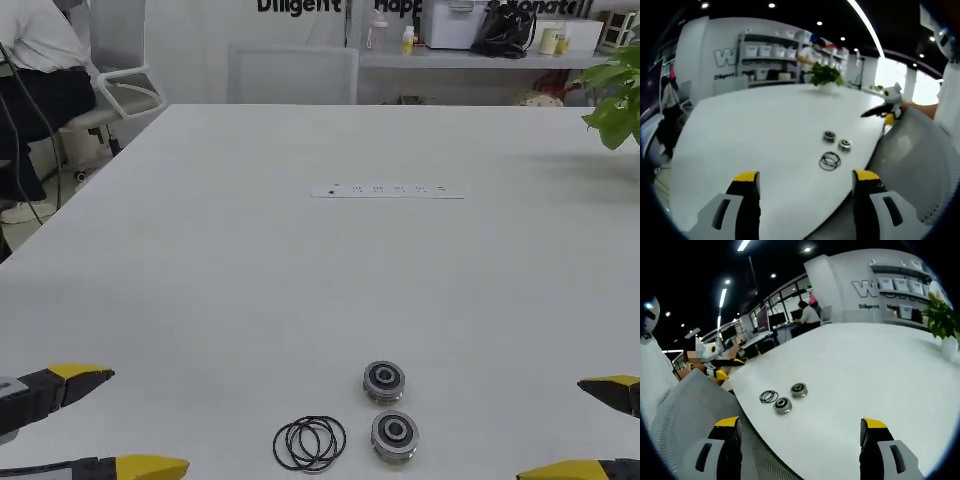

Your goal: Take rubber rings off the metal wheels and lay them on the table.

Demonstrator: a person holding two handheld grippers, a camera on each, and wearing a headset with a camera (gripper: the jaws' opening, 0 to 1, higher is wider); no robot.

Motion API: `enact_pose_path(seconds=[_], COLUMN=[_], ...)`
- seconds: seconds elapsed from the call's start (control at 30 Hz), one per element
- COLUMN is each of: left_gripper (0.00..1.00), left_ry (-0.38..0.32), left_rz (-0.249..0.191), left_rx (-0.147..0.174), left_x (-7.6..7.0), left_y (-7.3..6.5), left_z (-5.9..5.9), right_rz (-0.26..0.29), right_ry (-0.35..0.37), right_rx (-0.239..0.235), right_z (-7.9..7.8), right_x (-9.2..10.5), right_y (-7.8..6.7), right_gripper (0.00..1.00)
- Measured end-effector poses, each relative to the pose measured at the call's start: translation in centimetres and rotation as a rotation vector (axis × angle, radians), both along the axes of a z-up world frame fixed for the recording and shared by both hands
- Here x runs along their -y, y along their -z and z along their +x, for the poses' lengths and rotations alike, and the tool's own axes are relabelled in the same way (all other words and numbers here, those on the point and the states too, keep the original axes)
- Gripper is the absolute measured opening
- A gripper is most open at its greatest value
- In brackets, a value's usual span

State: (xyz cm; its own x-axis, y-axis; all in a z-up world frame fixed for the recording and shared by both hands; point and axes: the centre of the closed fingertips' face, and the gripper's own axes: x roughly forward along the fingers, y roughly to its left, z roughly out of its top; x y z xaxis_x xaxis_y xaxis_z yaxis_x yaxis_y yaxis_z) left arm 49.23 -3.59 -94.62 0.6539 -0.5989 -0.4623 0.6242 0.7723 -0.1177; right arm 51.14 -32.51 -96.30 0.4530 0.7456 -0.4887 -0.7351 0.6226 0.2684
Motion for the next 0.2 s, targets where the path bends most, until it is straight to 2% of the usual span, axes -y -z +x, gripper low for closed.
enact_pose_path(seconds=[0.2], left_gripper=[0.79], left_ry=[0.01], left_rz=[0.0], left_rx=[-0.014], left_x=[0.54], left_y=[0.25], left_z=[-0.34], right_rz=[-0.044], right_ry=[-0.01], right_rx=[-0.026], right_z=[-0.66], right_x=[0.44], right_y=[1.01], right_gripper=[0.98])
